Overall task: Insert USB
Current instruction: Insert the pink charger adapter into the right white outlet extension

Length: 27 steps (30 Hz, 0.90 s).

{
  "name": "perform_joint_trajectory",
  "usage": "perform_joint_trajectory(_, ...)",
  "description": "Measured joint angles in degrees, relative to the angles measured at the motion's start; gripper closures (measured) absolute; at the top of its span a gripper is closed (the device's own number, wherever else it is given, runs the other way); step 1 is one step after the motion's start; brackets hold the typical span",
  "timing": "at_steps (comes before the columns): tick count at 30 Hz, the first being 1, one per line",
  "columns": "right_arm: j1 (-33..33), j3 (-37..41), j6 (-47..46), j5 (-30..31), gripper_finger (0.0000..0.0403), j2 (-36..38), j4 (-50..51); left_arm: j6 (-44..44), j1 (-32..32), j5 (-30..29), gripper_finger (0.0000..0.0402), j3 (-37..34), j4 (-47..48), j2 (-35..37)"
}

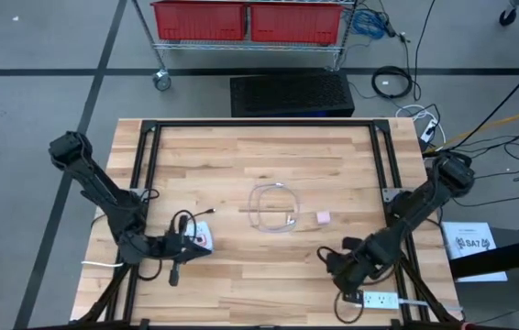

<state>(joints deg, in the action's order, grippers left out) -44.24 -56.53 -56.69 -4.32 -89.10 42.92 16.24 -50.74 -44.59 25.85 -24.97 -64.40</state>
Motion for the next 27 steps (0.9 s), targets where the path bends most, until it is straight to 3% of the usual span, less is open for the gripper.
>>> perform_joint_trajectory(13,-3.6,7.0,-7.0,-2.1,0.0403,0.0,-5.7,2.2,3.6,5.4,0.0396,3.5,3.5,-6.3)
perform_joint_trajectory(17,-3.5,9.9,-7.6,-2.5,0.0403,0.0,-10.0,3.4,5.1,5.5,0.0396,5.1,8.0,-8.0)
perform_joint_trajectory(27,0.0,14.4,-5.9,-4.0,0.0403,0.1,-13.3,2.7,9.1,8.7,0.0396,7.2,8.0,-11.1)
